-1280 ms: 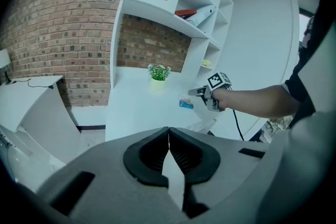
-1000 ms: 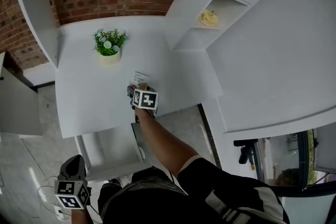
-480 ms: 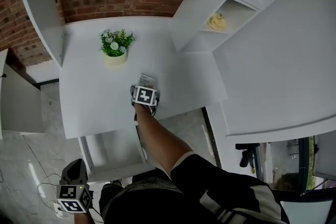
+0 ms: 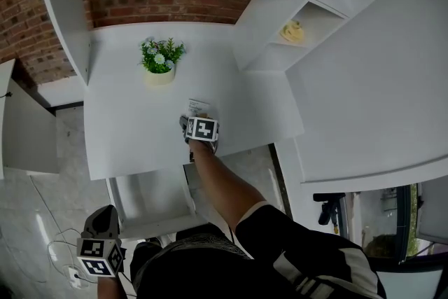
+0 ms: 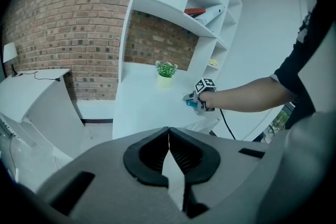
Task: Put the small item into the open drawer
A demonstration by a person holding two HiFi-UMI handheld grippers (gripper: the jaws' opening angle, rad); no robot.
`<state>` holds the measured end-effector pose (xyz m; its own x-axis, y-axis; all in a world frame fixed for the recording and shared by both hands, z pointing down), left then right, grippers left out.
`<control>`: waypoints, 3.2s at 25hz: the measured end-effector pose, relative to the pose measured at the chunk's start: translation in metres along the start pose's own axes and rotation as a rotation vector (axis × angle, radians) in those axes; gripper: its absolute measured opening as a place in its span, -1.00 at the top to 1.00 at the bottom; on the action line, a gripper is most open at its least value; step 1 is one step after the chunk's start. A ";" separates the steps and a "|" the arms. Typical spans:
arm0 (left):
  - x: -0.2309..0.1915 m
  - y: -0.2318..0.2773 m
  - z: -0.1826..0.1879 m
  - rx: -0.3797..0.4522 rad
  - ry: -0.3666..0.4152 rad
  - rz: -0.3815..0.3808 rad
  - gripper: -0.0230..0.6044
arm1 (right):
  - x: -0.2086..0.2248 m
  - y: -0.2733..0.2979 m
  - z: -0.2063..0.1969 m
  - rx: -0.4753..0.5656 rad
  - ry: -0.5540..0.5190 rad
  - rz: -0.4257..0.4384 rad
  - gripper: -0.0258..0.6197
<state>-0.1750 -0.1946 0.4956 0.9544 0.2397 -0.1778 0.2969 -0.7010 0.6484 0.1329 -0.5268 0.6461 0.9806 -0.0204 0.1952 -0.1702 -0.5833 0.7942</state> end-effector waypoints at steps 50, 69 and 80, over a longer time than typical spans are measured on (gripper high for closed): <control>0.011 -0.019 -0.019 0.071 0.167 -0.169 0.87 | -0.056 -0.182 -0.120 0.027 -0.148 0.353 -0.45; -0.005 -0.026 -0.047 0.004 0.169 -0.190 0.87 | -0.072 -0.164 -0.221 -0.176 -0.212 0.331 -0.45; -0.019 -0.022 -0.067 -0.045 0.115 -0.159 0.87 | -0.080 -0.113 -0.243 -0.302 -0.217 0.300 -0.45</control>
<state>-0.2013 -0.1387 0.5347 0.8851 0.4219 -0.1966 0.4394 -0.6182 0.6517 0.0499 -0.2622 0.6805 0.8758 -0.3402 0.3425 -0.4385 -0.2640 0.8591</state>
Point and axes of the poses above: the fingertips, and each gripper's own axes: y forward along the fingers, x to its right, z out of its top, the point moved 9 cm from there along -y, backward along the fingers, and after that the axes turned 8 degrees about y, right-handed, at the moved point
